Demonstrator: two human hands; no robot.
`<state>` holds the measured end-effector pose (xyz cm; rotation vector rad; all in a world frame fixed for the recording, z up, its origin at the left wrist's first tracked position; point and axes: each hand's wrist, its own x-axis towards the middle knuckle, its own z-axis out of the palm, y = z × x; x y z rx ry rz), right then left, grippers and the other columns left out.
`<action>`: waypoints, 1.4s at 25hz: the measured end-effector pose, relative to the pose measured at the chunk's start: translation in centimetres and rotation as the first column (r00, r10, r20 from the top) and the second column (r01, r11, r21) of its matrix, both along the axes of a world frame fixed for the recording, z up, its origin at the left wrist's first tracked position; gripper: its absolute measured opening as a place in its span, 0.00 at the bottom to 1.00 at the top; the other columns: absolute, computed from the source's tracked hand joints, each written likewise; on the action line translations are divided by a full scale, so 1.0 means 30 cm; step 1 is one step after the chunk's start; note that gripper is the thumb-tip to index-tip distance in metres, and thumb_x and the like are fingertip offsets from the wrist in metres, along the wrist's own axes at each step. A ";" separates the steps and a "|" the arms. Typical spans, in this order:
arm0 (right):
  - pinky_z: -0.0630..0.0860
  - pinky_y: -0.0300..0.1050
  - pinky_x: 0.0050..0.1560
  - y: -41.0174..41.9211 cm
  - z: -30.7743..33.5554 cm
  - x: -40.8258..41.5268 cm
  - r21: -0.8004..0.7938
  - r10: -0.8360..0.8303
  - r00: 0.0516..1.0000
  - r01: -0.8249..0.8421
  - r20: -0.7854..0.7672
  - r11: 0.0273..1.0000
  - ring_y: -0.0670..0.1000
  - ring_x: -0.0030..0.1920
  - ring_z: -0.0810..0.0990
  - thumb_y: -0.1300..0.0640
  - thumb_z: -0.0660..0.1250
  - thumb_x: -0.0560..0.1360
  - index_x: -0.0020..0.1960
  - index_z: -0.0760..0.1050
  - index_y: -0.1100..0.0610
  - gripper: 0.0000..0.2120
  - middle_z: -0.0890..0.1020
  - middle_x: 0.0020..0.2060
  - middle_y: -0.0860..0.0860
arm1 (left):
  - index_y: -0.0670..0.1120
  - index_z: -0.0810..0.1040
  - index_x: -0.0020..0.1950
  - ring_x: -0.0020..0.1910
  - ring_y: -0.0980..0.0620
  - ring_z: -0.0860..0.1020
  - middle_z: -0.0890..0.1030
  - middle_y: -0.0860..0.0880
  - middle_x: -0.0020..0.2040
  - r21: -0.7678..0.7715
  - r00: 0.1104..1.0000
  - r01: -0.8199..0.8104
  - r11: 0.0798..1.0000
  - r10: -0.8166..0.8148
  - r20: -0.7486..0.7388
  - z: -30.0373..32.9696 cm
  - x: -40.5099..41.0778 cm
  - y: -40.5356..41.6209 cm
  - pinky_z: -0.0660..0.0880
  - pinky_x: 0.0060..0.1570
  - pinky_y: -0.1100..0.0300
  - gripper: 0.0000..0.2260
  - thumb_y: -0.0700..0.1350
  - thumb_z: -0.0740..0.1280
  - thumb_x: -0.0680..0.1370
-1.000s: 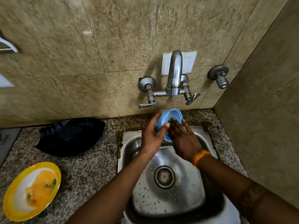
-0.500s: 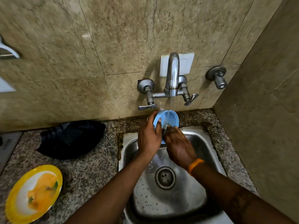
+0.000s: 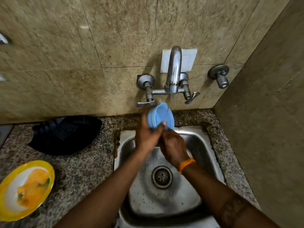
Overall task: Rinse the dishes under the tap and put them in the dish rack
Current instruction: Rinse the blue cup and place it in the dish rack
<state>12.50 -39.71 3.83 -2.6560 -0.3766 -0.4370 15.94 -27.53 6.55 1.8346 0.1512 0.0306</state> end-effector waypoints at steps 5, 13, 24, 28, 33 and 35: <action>0.80 0.54 0.58 0.010 0.026 -0.038 -0.055 0.266 0.958 -0.261 0.103 0.964 0.61 0.52 0.84 0.61 0.73 0.74 0.56 0.82 0.63 0.11 0.85 0.49 0.60 | 0.64 0.74 0.68 0.56 0.58 0.80 0.83 0.61 0.58 0.061 0.990 -0.126 0.990 0.122 0.064 -0.013 0.001 0.070 0.76 0.57 0.59 0.23 0.64 0.60 0.73; 0.78 0.50 0.55 0.166 -0.038 -0.114 0.437 0.088 0.987 -0.022 -0.132 0.899 0.58 0.53 0.82 0.60 0.66 0.74 0.58 0.80 0.54 0.13 0.84 0.51 0.54 | 0.64 0.73 0.64 0.57 0.44 0.82 0.85 0.54 0.58 0.382 0.999 -0.018 0.924 -0.003 0.054 0.034 0.032 0.108 0.78 0.55 0.52 0.18 0.62 0.58 0.76; 0.77 0.43 0.41 0.156 0.014 -0.009 0.384 -0.067 0.992 0.102 -0.103 0.918 0.53 0.46 0.84 0.57 0.67 0.78 0.59 0.78 0.53 0.10 0.87 0.48 0.53 | 0.57 0.72 0.73 0.63 0.58 0.80 0.81 0.56 0.65 -0.165 0.989 -0.074 0.984 0.093 0.111 -0.012 -0.059 0.022 0.78 0.62 0.58 0.26 0.58 0.71 0.75; 0.77 0.51 0.42 0.064 0.001 -0.032 0.006 0.229 0.973 -0.229 0.003 0.973 0.60 0.44 0.83 0.63 0.67 0.78 0.57 0.78 0.60 0.09 0.84 0.44 0.58 | 0.51 0.80 0.68 0.59 0.61 0.81 0.84 0.56 0.60 -0.135 0.990 -0.121 0.983 0.129 0.049 -0.014 0.003 0.096 0.78 0.63 0.55 0.25 0.61 0.66 0.74; 0.72 0.48 0.37 0.077 0.007 -0.032 0.043 0.136 0.991 -0.136 0.000 0.990 0.58 0.38 0.81 0.62 0.65 0.75 0.57 0.76 0.57 0.11 0.83 0.39 0.56 | 0.54 0.77 0.69 0.63 0.53 0.80 0.82 0.56 0.64 0.005 0.997 0.039 0.999 -0.039 0.063 -0.019 0.013 0.075 0.75 0.66 0.54 0.23 0.50 0.69 0.74; 0.74 0.47 0.41 0.083 -0.001 -0.069 0.126 0.159 0.987 -0.158 0.000 0.979 0.58 0.42 0.82 0.58 0.63 0.79 0.57 0.76 0.56 0.08 0.84 0.43 0.55 | 0.60 0.81 0.63 0.59 0.54 0.81 0.84 0.58 0.59 0.036 0.998 0.051 0.998 -0.052 0.027 -0.001 0.053 0.091 0.77 0.63 0.53 0.18 0.49 0.66 0.74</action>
